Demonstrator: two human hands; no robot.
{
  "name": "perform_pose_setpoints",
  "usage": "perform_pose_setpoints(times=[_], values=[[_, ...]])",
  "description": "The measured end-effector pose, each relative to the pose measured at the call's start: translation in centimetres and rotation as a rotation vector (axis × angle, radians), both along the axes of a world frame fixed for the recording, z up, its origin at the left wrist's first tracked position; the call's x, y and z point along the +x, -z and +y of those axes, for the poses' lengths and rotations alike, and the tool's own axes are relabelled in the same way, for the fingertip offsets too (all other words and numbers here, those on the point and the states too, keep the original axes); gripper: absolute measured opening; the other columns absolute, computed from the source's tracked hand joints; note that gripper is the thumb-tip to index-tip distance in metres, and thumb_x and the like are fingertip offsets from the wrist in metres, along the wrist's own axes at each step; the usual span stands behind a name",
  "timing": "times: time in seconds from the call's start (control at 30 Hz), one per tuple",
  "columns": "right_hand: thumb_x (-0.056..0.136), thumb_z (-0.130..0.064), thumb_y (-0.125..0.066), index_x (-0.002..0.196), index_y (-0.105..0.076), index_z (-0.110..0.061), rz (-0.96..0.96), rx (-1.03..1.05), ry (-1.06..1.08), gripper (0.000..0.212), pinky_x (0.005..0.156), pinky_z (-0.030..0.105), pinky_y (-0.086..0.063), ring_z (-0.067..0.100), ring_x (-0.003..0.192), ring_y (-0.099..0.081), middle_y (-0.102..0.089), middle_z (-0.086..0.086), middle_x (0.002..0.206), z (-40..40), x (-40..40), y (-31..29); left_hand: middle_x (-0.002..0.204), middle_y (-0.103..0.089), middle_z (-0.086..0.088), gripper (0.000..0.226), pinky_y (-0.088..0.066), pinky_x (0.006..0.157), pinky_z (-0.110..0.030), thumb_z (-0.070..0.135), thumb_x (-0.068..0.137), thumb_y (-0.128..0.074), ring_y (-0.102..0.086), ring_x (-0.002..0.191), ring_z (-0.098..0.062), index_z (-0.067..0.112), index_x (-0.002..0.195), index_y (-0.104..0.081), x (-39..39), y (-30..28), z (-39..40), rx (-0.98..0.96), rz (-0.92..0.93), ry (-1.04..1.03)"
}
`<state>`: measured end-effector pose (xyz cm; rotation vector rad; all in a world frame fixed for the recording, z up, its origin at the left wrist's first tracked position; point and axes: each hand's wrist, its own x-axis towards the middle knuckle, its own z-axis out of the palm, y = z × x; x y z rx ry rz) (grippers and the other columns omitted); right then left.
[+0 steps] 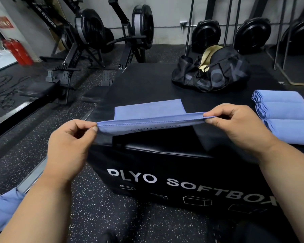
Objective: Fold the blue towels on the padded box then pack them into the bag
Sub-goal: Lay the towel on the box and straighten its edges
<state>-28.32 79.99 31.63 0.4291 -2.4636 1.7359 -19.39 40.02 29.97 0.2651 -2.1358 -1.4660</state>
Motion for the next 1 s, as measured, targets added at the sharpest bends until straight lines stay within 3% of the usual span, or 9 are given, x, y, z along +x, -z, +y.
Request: perform_pose_setpoints(times=[0.07, 0.17, 0.3, 0.47, 0.6, 0.73, 0.83, 1.0], values=[[0.095, -0.008, -0.073, 0.095, -0.081, -0.023, 0.027, 0.011, 0.003, 0.017, 0.085, 0.006, -0.045, -0.003, 0.094, -0.067, -0.079, -0.013, 0.100, 0.3, 0.9, -1.2, 0.078, -0.071, 0.011, 0.005, -0.044, 0.068, -0.031, 0.024, 0.090, -0.075, -0.056, 0.070, -0.014, 0.028, 0.089, -0.077, 0.9, -1.3, 0.5, 0.013, 0.022, -0.013], [0.100, -0.008, -0.067, 0.098, -0.080, -0.025, 0.063, -0.019, -0.012, 0.021, 0.089, 0.007, -0.044, -0.004, 0.100, -0.068, -0.079, -0.015, 0.105, 0.5, 2.4, -2.9, 0.085, -0.074, 0.009, 0.014, -0.048, 0.077, -0.026, 0.009, 0.094, -0.072, -0.062, 0.078, -0.006, 0.021, 0.086, -0.075, 2.6, -3.5, 1.6, -0.014, 0.080, -0.039], [0.099, -0.008, -0.068, 0.103, -0.080, -0.026, 0.146, -0.074, 0.015, 0.021, 0.091, 0.009, -0.045, -0.002, 0.102, -0.068, -0.078, -0.015, 0.104, 0.5, 4.7, -5.8, 0.080, -0.073, 0.013, 0.022, -0.048, 0.070, -0.015, 0.003, 0.096, -0.067, -0.060, 0.074, 0.000, 0.021, 0.083, -0.073, 5.2, -7.0, 2.6, 0.056, 0.138, -0.064], [0.093, -0.008, -0.076, 0.097, -0.081, -0.028, 0.224, -0.175, 0.054, 0.022, 0.092, 0.015, -0.050, 0.004, 0.100, -0.071, -0.078, -0.013, 0.100, 0.2, 8.2, -10.2, 0.075, -0.070, 0.015, 0.022, -0.045, 0.067, -0.017, 0.005, 0.095, -0.069, -0.057, 0.067, 0.001, 0.023, 0.084, -0.075, 9.2, -11.0, 2.5, 0.135, 0.214, -0.074], [0.088, -0.006, -0.081, 0.089, -0.083, -0.029, 0.276, -0.206, 0.039, 0.023, 0.093, 0.026, -0.053, 0.008, 0.093, -0.071, -0.079, -0.008, 0.094, 0.7, 11.3, -13.5, 0.082, -0.072, 0.012, 0.019, -0.045, 0.075, -0.025, 0.004, 0.095, -0.070, -0.058, 0.073, -0.003, 0.021, 0.088, -0.075, 12.8, -13.1, 2.5, 0.175, 0.222, -0.047], [0.084, 0.004, -0.081, 0.089, -0.078, -0.021, 0.180, -0.330, -0.010, 0.025, 0.079, 0.015, -0.055, 0.004, 0.078, -0.068, -0.078, -0.008, 0.081, 1.3, 13.8, -16.0, 0.079, -0.066, 0.012, 0.019, -0.043, 0.070, -0.020, 0.002, 0.096, -0.067, -0.054, 0.068, -0.001, 0.020, 0.091, -0.071, 16.1, -14.3, 2.8, 0.194, 0.168, 0.018], [0.085, 0.010, -0.076, 0.094, -0.072, -0.016, 0.080, -0.367, -0.087, 0.028, 0.072, 0.012, -0.053, 0.002, 0.073, -0.064, -0.073, -0.010, 0.075, 1.5, 15.3, -16.3, 0.081, -0.061, 0.005, 0.027, -0.049, 0.064, -0.016, -0.001, 0.099, -0.062, -0.051, 0.069, -0.009, 0.024, 0.088, -0.064, 18.0, -14.8, 3.0, 0.328, 0.105, 0.109], [0.087, 0.003, -0.071, 0.096, -0.065, -0.017, -0.135, -0.458, -0.244, 0.023, 0.066, 0.025, -0.049, 0.007, 0.067, -0.057, -0.059, -0.005, 0.075, 1.1, 17.4, -15.1, 0.068, -0.056, 0.007, 0.033, -0.043, 0.051, -0.017, -0.002, 0.100, -0.056, -0.047, 0.061, -0.009, 0.026, 0.084, -0.052, 19.9, -14.5, 2.8, 0.527, -0.001, 0.152]])
